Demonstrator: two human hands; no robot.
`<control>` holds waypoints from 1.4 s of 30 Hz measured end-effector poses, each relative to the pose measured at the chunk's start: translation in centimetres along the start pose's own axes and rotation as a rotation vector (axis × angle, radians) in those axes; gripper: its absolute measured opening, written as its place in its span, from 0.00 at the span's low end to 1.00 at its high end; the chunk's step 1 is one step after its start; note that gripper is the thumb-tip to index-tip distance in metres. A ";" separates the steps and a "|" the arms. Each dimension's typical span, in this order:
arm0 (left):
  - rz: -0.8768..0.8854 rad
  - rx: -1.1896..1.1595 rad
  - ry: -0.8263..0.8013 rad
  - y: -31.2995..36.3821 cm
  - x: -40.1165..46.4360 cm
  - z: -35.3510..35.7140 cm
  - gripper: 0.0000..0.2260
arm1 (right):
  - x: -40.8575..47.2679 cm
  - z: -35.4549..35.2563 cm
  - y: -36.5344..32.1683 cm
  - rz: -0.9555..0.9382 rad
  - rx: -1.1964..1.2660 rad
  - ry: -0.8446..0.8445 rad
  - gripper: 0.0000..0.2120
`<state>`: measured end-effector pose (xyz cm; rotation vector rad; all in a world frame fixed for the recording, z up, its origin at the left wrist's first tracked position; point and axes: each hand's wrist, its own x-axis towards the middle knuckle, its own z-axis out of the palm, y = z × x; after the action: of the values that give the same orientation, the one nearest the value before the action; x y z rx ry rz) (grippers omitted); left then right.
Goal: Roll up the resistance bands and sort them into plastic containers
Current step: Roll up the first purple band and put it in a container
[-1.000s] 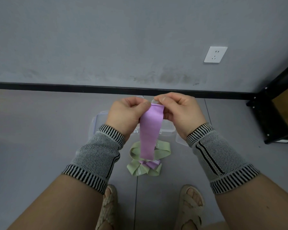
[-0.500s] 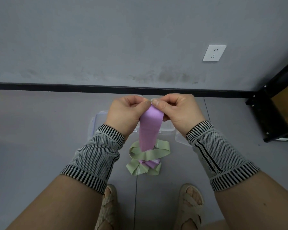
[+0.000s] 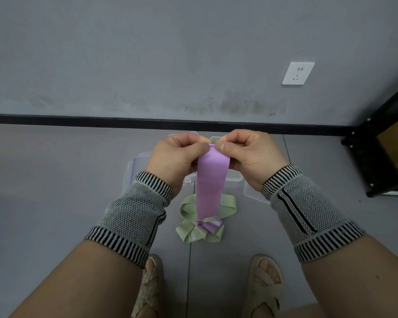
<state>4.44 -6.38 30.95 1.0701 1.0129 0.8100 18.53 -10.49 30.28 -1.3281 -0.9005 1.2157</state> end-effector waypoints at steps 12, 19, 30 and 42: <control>0.024 -0.042 -0.056 -0.3 -0.2 0.1 0.08 | 0.5 0.3 0.4 -0.018 0.141 0.056 0.12; 0.091 0.120 0.020 -0.5 0.3 0.2 0.05 | 0.6 0.2 0.6 -0.101 0.043 0.115 0.13; 0.034 0.108 0.006 -0.2 0.2 0.0 0.07 | 0.3 0.7 0.4 -0.166 -0.154 0.142 0.13; 0.111 0.097 0.060 -0.1 0.1 -0.1 0.06 | 0.2 0.5 0.5 -0.102 0.074 0.028 0.12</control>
<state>4.34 -6.29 30.77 1.1992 1.0590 0.8946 17.99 -10.28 29.76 -1.2231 -0.8843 1.1381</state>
